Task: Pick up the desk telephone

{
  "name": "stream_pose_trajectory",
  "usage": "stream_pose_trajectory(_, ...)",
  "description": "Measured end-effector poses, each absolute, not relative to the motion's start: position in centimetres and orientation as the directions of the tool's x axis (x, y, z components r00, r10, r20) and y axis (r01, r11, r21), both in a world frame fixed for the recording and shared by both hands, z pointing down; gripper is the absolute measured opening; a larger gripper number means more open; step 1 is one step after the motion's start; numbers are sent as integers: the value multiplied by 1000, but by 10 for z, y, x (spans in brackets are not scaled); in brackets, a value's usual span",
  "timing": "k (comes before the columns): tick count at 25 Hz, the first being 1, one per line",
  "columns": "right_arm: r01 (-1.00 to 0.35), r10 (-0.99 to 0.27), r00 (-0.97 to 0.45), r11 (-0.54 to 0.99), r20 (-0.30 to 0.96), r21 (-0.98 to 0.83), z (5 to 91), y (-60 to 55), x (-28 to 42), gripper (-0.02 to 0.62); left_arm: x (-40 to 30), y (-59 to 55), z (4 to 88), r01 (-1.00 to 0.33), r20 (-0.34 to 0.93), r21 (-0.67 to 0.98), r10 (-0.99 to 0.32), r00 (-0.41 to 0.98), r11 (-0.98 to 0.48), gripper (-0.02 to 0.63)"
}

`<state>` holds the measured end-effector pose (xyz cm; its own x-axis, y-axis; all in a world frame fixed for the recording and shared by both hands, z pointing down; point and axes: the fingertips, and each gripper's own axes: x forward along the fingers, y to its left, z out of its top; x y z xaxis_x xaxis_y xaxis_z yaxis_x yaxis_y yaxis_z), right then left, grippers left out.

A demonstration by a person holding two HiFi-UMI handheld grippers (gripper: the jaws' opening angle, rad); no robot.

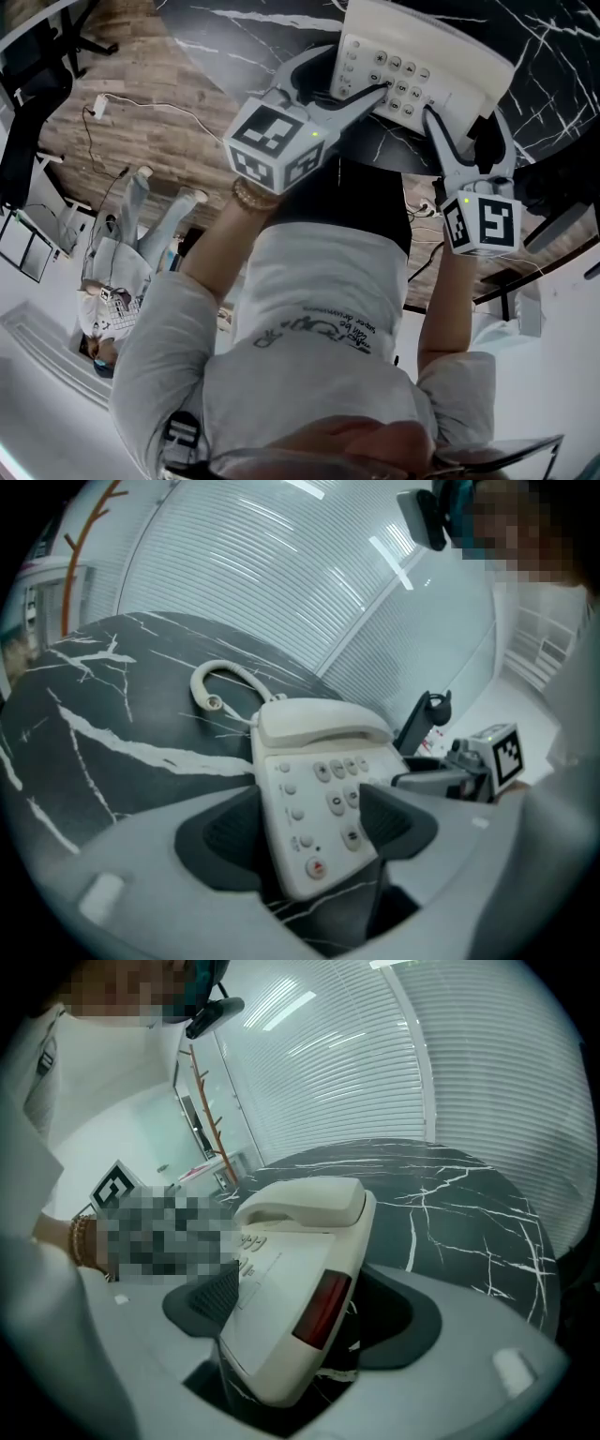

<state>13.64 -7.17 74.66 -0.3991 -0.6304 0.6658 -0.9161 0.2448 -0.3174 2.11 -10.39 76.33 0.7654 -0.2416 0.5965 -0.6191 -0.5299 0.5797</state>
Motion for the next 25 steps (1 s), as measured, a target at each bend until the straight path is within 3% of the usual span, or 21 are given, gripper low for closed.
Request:
stream_pose_trajectory(13, -919, -635, -388, 211, 668, -333, 733, -71, 136, 384, 21, -104, 752, -651, 636, 536, -249, 730, -538, 319)
stream_pose_trajectory(25, -918, -688, -389, 232, 613, -322, 662, -92, 140, 387, 24, -125, 679, -654, 606, 509, -305, 734, -560, 319)
